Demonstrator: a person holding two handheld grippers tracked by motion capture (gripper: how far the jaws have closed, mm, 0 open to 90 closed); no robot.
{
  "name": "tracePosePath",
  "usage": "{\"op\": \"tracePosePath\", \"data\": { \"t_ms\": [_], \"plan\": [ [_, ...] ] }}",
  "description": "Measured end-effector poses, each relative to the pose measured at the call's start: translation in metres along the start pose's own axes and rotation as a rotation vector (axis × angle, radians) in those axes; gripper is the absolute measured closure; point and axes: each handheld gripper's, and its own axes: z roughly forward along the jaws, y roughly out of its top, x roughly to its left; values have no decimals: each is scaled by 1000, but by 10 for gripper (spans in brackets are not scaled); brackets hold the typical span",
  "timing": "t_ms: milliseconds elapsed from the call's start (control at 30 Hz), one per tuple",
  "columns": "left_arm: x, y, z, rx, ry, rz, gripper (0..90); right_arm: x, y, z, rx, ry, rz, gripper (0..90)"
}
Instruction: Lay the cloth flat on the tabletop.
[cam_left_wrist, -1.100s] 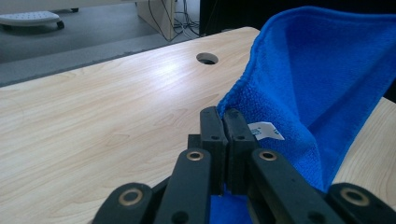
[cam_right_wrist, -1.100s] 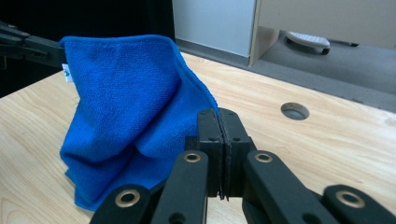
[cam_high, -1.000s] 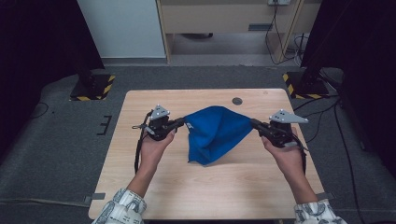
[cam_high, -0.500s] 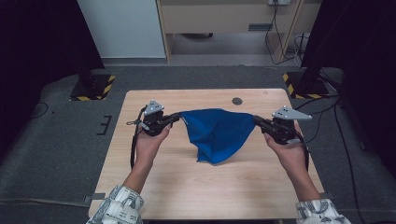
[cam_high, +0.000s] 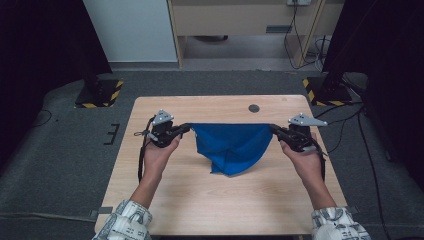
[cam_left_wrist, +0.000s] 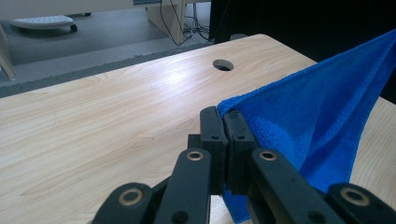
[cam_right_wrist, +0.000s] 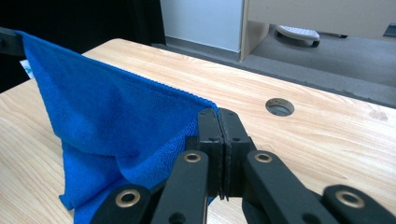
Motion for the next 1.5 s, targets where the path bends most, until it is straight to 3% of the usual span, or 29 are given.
{"op": "tracePosePath", "data": {
  "t_ms": [267, 433, 733, 1200, 1400, 1500],
  "plan": [
    [3, -5, 1, -8, 4, -18, 879, 1, 4, -5, -10, 1, -13, 892],
    [1, -9, 4, -9, 19, -27, 879, 1, 2, 1, -7, -10, -7, 892],
    [1, -10, -8, -29, 18, -25, 878, 10, 6, -7, -30, 8, -27, 892],
    [-10, 9, -44, -101, -1, -11, 878, 25, 26, -35, -88, 33, -65, 892],
    [-24, 27, -67, -115, -15, 29, 877, 34, 39, -59, -112, 38, -99, 891],
    [-37, 38, -85, -137, -30, 63, 877, 37, 47, -76, -124, 43, -106, 891]
  ]
}}
